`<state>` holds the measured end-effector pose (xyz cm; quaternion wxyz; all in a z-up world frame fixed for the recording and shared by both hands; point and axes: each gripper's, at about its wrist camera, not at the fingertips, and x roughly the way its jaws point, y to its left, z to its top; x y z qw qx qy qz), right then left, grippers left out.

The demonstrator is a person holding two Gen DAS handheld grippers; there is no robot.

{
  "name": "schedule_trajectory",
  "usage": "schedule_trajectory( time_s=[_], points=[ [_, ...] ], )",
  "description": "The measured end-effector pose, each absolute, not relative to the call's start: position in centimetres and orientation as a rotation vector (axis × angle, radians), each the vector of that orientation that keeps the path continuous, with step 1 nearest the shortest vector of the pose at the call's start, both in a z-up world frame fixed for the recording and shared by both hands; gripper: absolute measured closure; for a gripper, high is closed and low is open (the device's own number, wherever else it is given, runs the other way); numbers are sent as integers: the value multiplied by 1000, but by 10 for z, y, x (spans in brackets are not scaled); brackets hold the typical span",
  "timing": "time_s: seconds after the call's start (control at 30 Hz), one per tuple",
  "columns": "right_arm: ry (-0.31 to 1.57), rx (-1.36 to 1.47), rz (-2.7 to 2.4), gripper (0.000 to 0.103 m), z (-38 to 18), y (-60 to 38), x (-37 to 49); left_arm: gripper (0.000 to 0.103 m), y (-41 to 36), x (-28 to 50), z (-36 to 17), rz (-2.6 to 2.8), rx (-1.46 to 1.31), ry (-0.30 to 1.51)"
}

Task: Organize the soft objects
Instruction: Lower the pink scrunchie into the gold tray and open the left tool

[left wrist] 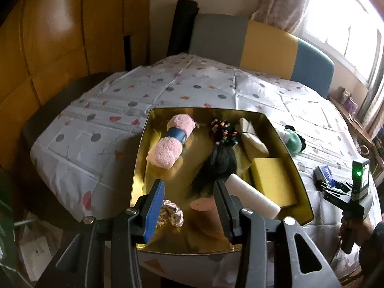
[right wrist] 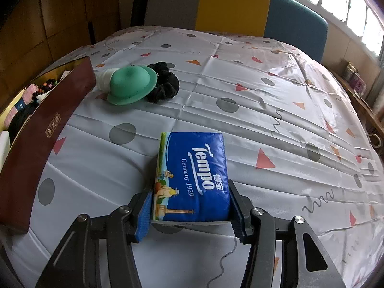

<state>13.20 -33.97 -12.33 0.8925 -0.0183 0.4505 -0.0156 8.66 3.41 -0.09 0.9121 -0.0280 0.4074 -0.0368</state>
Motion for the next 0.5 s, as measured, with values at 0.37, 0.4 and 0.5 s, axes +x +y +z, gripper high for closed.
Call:
schedule_trajectory(
  time_s=[0.37,0.4,0.5],
  points=[
    [970,-42,-44,49,-123,-338,137,60,33,72,9,-77,-34,805],
    [974,-40,-49,49,-123,-338,137,60,33,71,9,-77,-35,804],
    [990,-36,-79,49,-122,-335,138,60,35,67,10,-76,-34,797]
  ],
)
